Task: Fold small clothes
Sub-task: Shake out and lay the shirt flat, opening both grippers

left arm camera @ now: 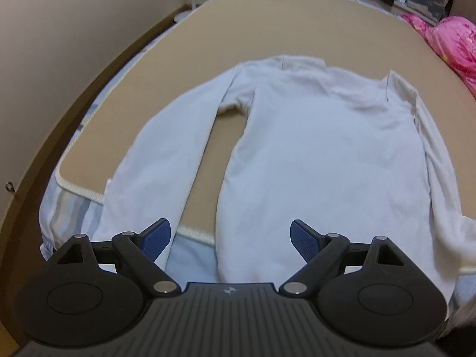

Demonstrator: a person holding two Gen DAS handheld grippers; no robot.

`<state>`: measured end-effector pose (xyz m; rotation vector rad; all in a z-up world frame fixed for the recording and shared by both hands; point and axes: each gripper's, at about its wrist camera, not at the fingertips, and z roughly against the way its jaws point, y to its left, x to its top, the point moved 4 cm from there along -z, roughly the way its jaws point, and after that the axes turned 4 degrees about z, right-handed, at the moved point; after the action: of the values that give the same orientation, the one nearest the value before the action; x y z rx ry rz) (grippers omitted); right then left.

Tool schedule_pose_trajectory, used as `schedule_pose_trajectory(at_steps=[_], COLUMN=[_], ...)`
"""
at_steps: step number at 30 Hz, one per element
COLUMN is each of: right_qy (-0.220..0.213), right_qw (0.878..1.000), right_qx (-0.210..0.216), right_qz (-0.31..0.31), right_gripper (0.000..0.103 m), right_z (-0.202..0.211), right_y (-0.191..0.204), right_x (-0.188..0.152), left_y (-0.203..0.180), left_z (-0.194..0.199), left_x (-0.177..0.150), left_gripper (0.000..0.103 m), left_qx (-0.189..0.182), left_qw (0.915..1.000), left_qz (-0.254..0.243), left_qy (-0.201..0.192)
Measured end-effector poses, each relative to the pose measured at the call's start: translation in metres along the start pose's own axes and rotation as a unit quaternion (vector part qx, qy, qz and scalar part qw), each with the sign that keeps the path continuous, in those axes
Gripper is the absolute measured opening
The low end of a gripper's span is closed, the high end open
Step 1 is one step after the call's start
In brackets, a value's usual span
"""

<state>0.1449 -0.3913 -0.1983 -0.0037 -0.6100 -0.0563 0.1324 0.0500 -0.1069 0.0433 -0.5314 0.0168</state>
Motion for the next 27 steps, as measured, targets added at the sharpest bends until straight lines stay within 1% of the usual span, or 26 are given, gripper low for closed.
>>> schedule_pose_trajectory(at_steps=[1, 2, 3, 4, 5, 6, 7, 8, 9, 10, 11, 12, 14, 16, 17, 21, 23, 25, 27], right_qy=[-0.021, -0.036, -0.053, -0.073, -0.093, -0.113, -0.135, -0.156, -0.18, -0.192, -0.191, -0.178, -0.148, -0.118, -0.106, -0.074, -0.062, -0.045, -0.039], right_qw=[0.999, 0.997, 0.992, 0.98, 0.96, 0.936, 0.911, 0.898, 0.9, 0.91, 0.921, 0.934, 0.953, 0.97, 0.976, 0.991, 0.993, 0.995, 0.995], right_qx=[-0.031, -0.065, -0.115, -0.18, -0.243, -0.299, -0.343, -0.354, -0.337, -0.307, -0.282, -0.257, -0.222, -0.177, -0.156, -0.094, -0.087, -0.078, -0.077], right_qz=[0.01, 0.01, -0.006, -0.047, -0.1, -0.147, -0.187, -0.209, -0.212, -0.203, -0.191, -0.174, -0.147, -0.122, -0.108, -0.059, -0.048, -0.043, -0.038], right_gripper=[0.008, 0.008, 0.008, 0.008, 0.013, 0.023, 0.054, 0.083, 0.087, 0.086, 0.086, 0.086, 0.086, 0.086, 0.086, 0.086, 0.086, 0.086, 0.086], right_z=[0.009, 0.017, 0.025, 0.034, 0.046, 0.059, 0.072, 0.082, 0.087, 0.086, 0.083, 0.072, 0.05, 0.032, 0.024, 0.01, 0.009, 0.007, 0.012], right_y=[-0.022, -0.045, -0.077, -0.117, -0.153, -0.184, -0.204, -0.211, -0.207, -0.196, -0.185, -0.165, -0.126, -0.083, -0.059, 0.028, 0.059, 0.078, 0.088], right_x=[0.03, 0.051, 0.079, 0.107, 0.126, 0.138, 0.145, 0.143, 0.14, 0.133, 0.119, 0.105, 0.077, 0.042, 0.031, -0.013, -0.028, -0.042, -0.06], left_y=[-0.003, -0.006, -0.009, -0.012, -0.014, -0.016, -0.017, -0.018, -0.018, -0.018, -0.018, -0.018, -0.016, -0.012, -0.009, 0.006, 0.017, 0.025, 0.029], left_z=[0.003, 0.006, 0.008, 0.01, 0.01, 0.012, 0.011, 0.01, 0.008, 0.006, 0.003, -0.001, -0.01, -0.012, -0.012, -0.007, -0.006, -0.006, -0.008], left_x=[0.002, 0.004, 0.006, 0.007, 0.008, 0.008, 0.008, 0.007, 0.006, 0.005, 0.004, 0.003, 0.003, 0.004, 0.004, 0.002, 0.0, -0.005, -0.012], left_gripper=[0.091, 0.091, 0.091, 0.091, 0.091, 0.091, 0.091, 0.091, 0.091, 0.091, 0.092, 0.092, 0.092, 0.092, 0.092, 0.092, 0.092, 0.093, 0.093], left_qx=[0.002, 0.002, 0.002, 0.003, 0.005, 0.007, 0.009, 0.01, 0.011, 0.014, 0.017, 0.02, 0.026, 0.025, 0.025, 0.029, 0.035, 0.042, 0.06], left_qw=[1.0, 1.0, 1.0, 1.0, 1.0, 1.0, 0.9999, 0.9999, 0.9999, 0.9999, 0.9998, 0.9997, 0.9994, 0.9993, 0.9993, 0.9992, 0.999, 0.9989, 0.9982], left_qz=[0.001, 0.002, 0.003, 0.004, 0.005, 0.006, 0.007, 0.007, 0.005, 0.003, 0.0, -0.002, -0.002, 0.007, 0.013, 0.021, 0.025, 0.021, 0.0], left_qy=[0.0, -0.001, -0.001, -0.001, -0.002, -0.003, -0.003, -0.002, -0.001, 0.001, 0.005, 0.009, 0.023, 0.027, 0.025, 0.015, 0.01, 0.005, -0.001])
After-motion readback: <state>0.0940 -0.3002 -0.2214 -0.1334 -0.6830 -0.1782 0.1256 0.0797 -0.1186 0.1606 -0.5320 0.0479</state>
